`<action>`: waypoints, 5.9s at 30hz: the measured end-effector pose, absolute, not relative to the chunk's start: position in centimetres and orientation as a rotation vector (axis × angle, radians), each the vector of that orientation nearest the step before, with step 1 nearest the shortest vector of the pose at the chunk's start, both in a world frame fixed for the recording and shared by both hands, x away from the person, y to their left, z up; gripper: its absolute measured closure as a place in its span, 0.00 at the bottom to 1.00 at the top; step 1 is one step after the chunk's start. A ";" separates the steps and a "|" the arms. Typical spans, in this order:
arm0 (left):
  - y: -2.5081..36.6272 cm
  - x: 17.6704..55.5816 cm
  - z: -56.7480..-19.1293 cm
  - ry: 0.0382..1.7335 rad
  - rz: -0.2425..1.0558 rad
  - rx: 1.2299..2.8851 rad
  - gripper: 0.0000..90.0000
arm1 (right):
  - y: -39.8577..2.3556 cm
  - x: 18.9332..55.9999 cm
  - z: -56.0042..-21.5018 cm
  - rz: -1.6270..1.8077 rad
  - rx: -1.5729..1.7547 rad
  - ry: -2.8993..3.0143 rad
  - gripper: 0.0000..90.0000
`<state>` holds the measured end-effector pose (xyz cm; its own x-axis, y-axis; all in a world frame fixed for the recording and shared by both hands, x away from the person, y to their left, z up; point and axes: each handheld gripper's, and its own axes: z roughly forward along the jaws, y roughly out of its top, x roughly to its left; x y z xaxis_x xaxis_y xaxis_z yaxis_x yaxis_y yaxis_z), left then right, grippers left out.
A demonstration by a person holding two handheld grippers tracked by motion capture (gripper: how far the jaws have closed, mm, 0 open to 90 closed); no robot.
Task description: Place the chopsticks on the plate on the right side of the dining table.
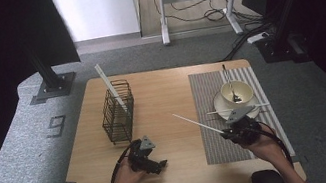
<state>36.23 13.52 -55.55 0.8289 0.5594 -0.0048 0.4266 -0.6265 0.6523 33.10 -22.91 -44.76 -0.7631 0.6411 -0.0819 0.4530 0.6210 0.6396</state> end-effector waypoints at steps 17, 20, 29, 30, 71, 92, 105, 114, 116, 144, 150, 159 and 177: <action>13.5 36.2 -55.6 0.718 0.260 2.340 0.00 | -27.9 34.6 -44.9 0.849 1.093 2.392 0.92; 13.5 36.2 -55.6 0.718 0.260 2.341 0.00 | -28.6 34.9 -45.2 0.837 1.125 2.378 0.92; 13.5 36.2 -55.6 0.718 0.260 2.341 0.00 | -31.0 36.2 -46.5 0.770 1.179 2.359 0.92; 13.5 36.2 -55.6 0.718 0.260 2.341 0.00 | -31.2 36.4 -46.8 0.765 1.183 2.362 0.92; 13.5 36.2 -55.6 0.718 0.259 2.340 0.00 | -34.9 41.2 -50.0 0.591 1.268 2.400 0.76; 13.5 36.2 -55.6 0.719 0.259 2.340 0.00 | -36.4 41.8 -50.4 0.502 1.373 2.168 0.38; 13.5 36.2 -55.6 0.719 0.259 2.340 0.00 | -36.6 42.4 -50.5 0.528 1.412 2.101 0.38; 13.5 36.2 -55.6 0.719 0.259 2.340 0.00 | -35.7 40.3 -49.6 0.735 1.372 2.110 0.19; 13.5 36.2 -55.6 0.719 0.259 2.341 0.00 | -35.0 39.5 -49.2 0.794 1.353 2.117 0.14; 13.5 36.2 -55.6 0.720 0.259 2.339 0.00 | -26.1 37.8 -53.6 0.972 1.210 2.204 0.00; 13.5 36.2 -55.6 0.720 0.260 2.339 0.00 | -26.0 38.9 -54.2 0.956 1.202 2.190 0.00; 13.5 36.2 -55.6 0.720 0.259 2.338 0.00 | -26.2 39.9 -54.6 0.940 1.212 2.174 0.00; 13.5 36.2 -55.6 0.717 0.258 2.339 0.00 | -27.6 39.5 -54.1 0.904 1.222 2.133 0.00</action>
<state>36.25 13.51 -55.56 0.8297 0.5582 -0.0064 0.4262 -0.6260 0.6531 39.54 -27.57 -54.10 -0.4604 0.8814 -0.1054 0.5372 0.3712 0.7574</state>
